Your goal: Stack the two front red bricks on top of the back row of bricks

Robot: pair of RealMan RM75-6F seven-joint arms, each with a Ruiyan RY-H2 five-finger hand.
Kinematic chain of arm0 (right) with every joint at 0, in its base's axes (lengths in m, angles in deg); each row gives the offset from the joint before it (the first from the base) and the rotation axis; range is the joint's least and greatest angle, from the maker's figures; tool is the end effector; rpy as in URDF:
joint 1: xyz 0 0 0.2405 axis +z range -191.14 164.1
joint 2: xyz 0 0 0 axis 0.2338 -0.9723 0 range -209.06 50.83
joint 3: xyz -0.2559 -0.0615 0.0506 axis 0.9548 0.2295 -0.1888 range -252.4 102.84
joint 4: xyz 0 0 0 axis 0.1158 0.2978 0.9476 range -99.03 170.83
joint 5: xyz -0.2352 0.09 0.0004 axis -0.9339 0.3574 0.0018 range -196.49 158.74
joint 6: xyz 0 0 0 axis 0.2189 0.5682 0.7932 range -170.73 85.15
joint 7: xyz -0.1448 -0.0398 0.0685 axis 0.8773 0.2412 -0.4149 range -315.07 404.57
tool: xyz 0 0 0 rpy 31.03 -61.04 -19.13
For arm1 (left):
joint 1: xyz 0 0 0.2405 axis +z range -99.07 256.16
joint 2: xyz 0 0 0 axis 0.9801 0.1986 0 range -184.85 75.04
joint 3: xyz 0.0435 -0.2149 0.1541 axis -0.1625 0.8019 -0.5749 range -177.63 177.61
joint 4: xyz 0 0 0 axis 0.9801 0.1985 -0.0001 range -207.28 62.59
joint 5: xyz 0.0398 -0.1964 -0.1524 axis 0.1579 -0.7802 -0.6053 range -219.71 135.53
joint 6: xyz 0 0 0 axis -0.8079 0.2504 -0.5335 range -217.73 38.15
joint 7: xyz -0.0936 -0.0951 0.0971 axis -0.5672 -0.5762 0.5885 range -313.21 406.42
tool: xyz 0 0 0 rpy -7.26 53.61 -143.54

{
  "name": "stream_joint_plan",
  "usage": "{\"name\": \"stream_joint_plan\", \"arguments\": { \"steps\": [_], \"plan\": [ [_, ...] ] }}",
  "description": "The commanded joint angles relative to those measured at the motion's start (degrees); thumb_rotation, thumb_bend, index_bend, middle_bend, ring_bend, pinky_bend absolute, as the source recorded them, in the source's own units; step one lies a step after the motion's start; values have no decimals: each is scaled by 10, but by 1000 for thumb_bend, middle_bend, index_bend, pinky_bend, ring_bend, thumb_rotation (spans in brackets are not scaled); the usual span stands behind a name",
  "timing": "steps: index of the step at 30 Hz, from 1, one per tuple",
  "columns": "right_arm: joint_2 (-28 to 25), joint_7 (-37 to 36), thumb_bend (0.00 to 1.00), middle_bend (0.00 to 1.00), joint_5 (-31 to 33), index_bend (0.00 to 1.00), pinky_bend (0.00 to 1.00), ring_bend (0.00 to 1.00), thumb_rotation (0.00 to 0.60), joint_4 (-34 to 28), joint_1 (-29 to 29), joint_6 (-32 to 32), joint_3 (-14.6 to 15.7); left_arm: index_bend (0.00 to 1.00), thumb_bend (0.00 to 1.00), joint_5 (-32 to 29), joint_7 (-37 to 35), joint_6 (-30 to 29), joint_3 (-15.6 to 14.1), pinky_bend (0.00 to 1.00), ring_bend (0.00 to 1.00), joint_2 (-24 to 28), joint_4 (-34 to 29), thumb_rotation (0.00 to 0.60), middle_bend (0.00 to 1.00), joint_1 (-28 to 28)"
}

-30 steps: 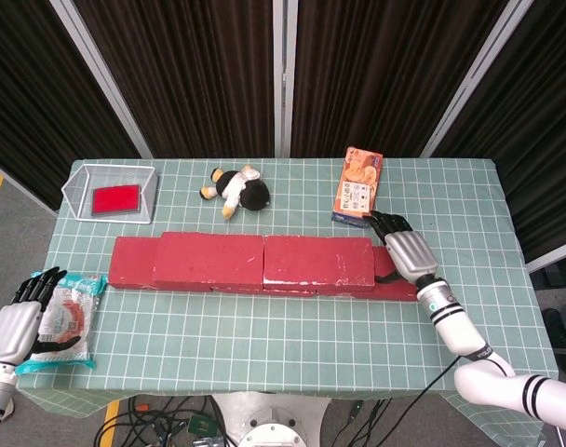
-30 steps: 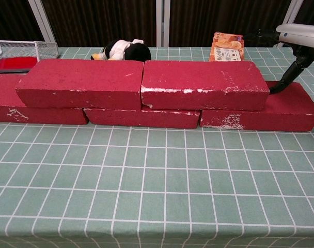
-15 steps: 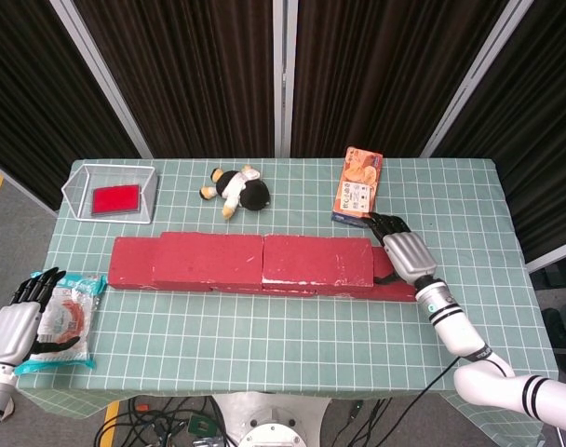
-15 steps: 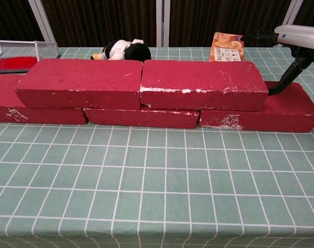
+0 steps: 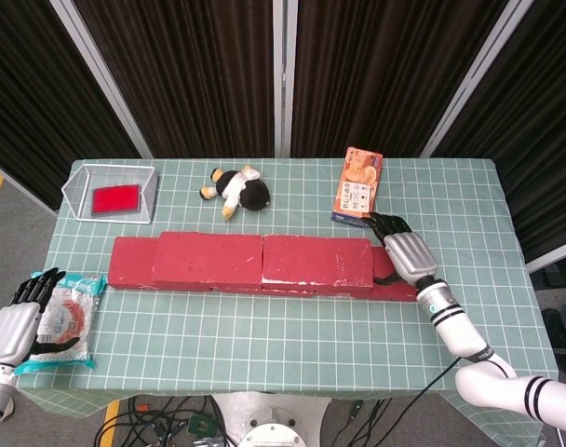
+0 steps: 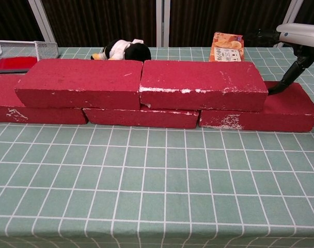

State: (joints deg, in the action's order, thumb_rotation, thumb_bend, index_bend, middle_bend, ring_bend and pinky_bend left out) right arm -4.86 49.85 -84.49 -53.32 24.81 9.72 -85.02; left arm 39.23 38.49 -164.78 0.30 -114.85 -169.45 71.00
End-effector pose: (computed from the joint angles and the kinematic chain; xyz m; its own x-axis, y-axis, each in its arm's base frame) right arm -0.2044 -0.3909 0.0167 0.3405 -0.2899 0.8944 -0.9274 -0.2603 0.2687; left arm -0.3444 0.2062 0.1137 0.2373 0.1977 0.9511 0.9657 0.0578 -0.2530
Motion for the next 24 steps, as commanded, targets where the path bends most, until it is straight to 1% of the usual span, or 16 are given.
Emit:
{"name": "stream_joint_plan", "arguments": {
  "steps": [1, 5, 8, 9, 13, 17, 21, 24],
  "plan": [
    [-17, -4, 0, 0, -6, 0, 0, 0, 600, -13, -9, 12, 0, 24, 2, 0, -1, -2, 1, 0, 0, 1, -1, 600, 0, 0],
    [-60, -8, 0, 0, -23, 0, 0, 0, 600, -44, -33, 36, 8, 24, 2, 5, -4, -13, 4, 0, 0, 3, -2, 600, 0, 3],
    [-102, -2, 0, 0, -56, 0, 0, 0, 600, -75, -64, 74, 27, 24, 2, 11, -2, -25, 6, 0, 0, 2, -1, 600, 0, 6],
    [-120, 6, 0, 0, -69, 0, 0, 0, 600, -88, -79, 91, 37, 23, 2, 14, -2, -31, 7, 0, 0, 1, -1, 600, 0, 7],
    [-168, 33, 0, 0, -95, 0, 0, 0, 600, -125, -131, 148, 68, 24, 8, 25, 15, -53, 8, 0, 0, -5, 1, 600, 0, 13],
    [-185, 30, 0, 0, -119, 0, 0, 0, 600, -132, -181, 201, 94, 24, 9, 38, 37, -82, 8, 0, 0, -18, 7, 600, 0, 23],
    [-187, 2, 0, 0, -145, 0, 0, 0, 600, -116, -222, 236, 117, 24, 9, 49, 48, -97, 1, 0, 0, -19, 6, 600, 0, 33],
    [-180, -15, 0, 0, -158, 0, 0, 0, 600, -97, -245, 258, 125, 24, 10, 53, 59, -108, -3, 0, 0, -18, 4, 600, 0, 41]
  ]
}}
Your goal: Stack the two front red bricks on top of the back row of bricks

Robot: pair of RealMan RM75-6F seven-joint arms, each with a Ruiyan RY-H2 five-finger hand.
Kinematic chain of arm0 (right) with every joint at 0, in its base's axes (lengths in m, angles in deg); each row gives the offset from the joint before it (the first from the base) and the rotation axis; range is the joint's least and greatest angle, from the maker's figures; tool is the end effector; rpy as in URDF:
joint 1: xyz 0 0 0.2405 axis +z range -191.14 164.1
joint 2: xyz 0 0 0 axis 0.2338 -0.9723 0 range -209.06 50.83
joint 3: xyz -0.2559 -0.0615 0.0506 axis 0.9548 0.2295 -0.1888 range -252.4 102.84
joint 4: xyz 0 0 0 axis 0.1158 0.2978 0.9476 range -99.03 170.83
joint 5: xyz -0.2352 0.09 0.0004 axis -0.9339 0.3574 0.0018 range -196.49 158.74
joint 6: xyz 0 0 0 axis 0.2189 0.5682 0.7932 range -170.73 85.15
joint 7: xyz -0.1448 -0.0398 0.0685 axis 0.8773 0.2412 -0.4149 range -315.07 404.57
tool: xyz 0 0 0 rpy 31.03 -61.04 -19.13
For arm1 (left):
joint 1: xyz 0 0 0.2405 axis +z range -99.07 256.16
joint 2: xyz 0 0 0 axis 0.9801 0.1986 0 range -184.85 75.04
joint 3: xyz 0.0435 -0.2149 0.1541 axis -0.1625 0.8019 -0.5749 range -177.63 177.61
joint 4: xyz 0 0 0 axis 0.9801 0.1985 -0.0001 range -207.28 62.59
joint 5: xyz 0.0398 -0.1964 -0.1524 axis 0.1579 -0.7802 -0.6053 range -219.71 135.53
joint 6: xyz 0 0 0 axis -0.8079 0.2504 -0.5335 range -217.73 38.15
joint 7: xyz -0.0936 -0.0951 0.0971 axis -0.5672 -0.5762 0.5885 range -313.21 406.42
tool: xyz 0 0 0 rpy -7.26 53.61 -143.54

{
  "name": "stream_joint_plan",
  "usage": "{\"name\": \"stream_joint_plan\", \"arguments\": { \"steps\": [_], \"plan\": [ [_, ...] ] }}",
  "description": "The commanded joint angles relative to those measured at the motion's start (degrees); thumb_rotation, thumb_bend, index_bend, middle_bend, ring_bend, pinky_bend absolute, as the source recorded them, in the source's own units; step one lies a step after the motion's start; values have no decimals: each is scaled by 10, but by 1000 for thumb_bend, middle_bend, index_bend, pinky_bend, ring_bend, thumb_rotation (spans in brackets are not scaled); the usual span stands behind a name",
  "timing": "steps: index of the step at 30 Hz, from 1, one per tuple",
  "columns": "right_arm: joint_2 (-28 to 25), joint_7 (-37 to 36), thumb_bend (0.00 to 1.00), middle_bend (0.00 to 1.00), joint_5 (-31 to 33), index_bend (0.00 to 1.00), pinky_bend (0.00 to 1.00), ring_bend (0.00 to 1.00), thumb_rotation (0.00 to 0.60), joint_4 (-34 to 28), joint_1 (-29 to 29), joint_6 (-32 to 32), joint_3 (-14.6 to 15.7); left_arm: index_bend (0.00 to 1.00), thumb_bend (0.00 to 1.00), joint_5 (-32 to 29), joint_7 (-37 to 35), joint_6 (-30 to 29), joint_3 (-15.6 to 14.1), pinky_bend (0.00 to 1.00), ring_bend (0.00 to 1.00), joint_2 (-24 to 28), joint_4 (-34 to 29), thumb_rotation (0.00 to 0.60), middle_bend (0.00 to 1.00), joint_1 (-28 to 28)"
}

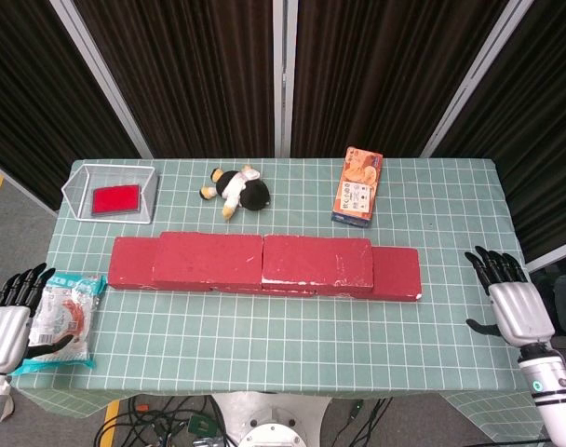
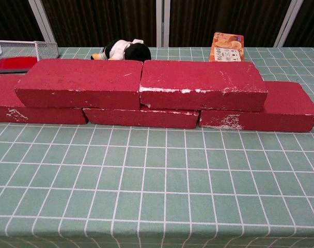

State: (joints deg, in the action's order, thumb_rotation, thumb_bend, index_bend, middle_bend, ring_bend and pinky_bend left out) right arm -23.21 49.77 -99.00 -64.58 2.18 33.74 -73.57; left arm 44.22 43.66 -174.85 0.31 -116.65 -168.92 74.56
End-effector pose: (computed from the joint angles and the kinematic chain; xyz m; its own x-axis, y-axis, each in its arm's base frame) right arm -0.3106 -0.2452 0.1331 0.4829 -0.1384 0.8646 -0.8756 -0.0874 0.4751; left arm -0.3314 0.1890 0.1249 0.3195 0.0550 0.9460 0.9474 0.0019 -0.3201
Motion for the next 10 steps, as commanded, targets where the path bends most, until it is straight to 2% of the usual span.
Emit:
{"name": "stream_joint_plan", "arguments": {
  "steps": [1, 10],
  "plan": [
    [7, -18, 0, 0, -16, 0, 0, 0, 600, 22, -26, 24, 12, 24, 9, 4, 9, -11, -4, 0, 0, 0, -1, 600, 0, 8],
    [45, -34, 0, 0, -44, 0, 0, 0, 600, 67, -72, 74, 18, 24, 9, 20, 19, -39, -10, 0, 0, -9, 7, 600, 0, 25]
  ]
}}
